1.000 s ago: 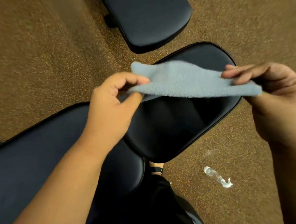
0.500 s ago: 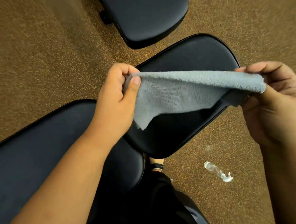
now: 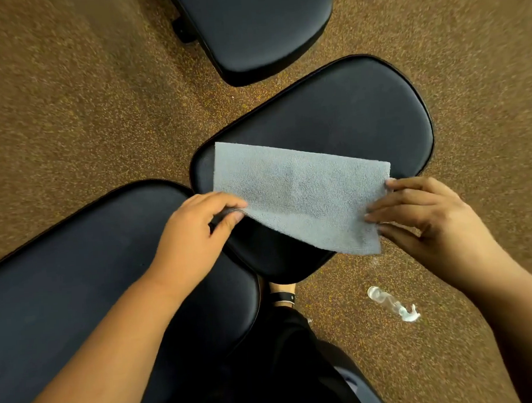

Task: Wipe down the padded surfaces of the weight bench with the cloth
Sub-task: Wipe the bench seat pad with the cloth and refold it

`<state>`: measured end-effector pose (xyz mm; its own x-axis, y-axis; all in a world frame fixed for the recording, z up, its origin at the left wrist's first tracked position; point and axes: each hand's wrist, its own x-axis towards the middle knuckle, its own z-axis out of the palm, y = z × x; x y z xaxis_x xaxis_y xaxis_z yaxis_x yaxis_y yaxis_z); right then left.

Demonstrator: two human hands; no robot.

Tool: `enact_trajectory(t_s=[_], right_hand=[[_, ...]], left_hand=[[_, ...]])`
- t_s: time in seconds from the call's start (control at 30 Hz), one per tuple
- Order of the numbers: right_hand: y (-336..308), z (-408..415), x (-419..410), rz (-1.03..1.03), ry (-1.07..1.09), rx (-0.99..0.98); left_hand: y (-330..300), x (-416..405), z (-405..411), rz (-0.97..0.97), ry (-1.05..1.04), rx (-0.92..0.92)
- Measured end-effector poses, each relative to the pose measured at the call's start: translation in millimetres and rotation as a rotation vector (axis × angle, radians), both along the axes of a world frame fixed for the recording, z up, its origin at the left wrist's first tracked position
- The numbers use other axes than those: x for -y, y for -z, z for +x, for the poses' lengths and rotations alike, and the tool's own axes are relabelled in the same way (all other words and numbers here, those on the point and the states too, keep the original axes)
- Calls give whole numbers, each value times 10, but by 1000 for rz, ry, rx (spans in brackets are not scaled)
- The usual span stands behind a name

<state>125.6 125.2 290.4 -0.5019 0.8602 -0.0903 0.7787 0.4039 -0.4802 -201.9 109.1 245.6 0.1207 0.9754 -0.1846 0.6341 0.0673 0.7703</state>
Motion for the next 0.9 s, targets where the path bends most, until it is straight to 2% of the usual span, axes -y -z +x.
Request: enact_trajectory(t_s=[0.07, 0.17, 0.3, 0.47, 0.53, 0.63, 0.73, 0.8, 0.9], right_hand=[[-47, 3, 11, -39, 76, -35], [-111, -68, 50, -105, 361, -134], [-5, -191, 56, -182, 714, -170], [98, -387, 49, -121, 856, -17], [139, -440, 67, -47, 849, 34], [185, -510, 112, -19, 907, 13], [183, -569, 163, -27, 964, -28], [157, -611, 165, -64, 1003, -51], [134, -660, 138, -134, 1038, -69]], left_hand=[[11, -26, -14, -41, -62, 68], [-26, -161, 1, -79, -171, 172], [-100, -455, 88, -6, -217, 214], [54, -689, 229, 64, -223, 141], [151, -691, 244, 162, -250, 8], [169, -557, 239, 333, -278, -236], [180, -287, 345, 425, -83, -237], [237, -113, 438, 378, 67, -213], [302, 53, 550, 264, 147, -261]])
